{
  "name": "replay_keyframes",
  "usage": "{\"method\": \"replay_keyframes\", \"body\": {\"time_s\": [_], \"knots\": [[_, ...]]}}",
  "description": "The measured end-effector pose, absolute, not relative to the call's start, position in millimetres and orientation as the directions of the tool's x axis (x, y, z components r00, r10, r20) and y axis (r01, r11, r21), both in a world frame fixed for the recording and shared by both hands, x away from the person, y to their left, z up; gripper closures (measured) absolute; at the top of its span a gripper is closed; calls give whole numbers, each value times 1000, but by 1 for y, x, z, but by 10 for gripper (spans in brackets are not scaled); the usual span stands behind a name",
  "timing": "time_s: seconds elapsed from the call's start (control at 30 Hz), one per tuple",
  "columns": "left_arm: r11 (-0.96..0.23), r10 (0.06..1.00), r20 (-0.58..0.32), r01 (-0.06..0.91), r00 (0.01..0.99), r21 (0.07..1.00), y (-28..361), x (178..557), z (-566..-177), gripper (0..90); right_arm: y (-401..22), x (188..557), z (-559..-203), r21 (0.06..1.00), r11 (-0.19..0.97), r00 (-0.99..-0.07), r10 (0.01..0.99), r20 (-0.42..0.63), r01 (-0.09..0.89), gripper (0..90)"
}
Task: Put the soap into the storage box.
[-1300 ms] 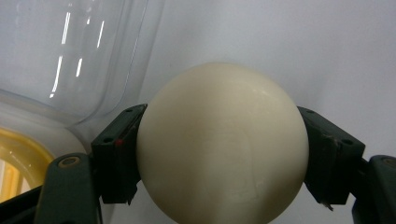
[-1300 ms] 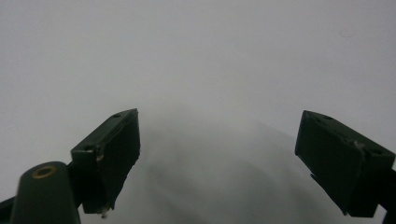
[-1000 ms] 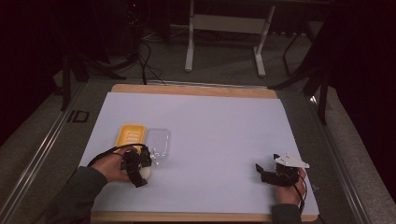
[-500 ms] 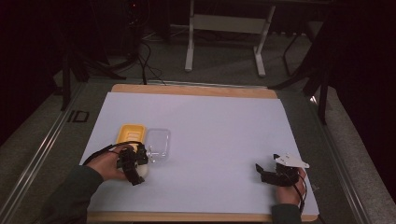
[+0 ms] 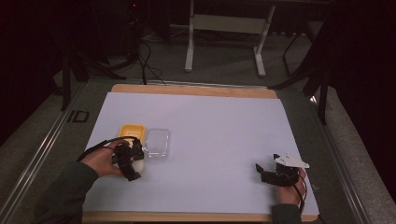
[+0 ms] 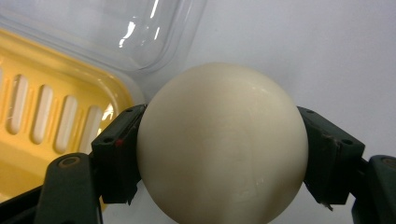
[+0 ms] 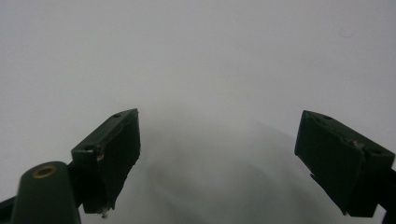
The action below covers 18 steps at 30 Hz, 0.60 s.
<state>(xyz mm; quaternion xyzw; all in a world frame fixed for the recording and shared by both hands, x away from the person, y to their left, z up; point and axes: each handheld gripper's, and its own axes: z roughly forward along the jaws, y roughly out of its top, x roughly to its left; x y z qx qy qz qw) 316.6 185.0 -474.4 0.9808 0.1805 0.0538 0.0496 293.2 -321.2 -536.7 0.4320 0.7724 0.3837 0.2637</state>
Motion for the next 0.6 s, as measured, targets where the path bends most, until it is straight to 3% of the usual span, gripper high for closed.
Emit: {"method": "replay_keyframes", "body": {"time_s": [0.6], "knots": [[-924, 377, 113, 366, 919, 111, 191, 333, -453, 253, -321, 293, -537, 820, 332, -487, 870, -75, 466, 141]]}}
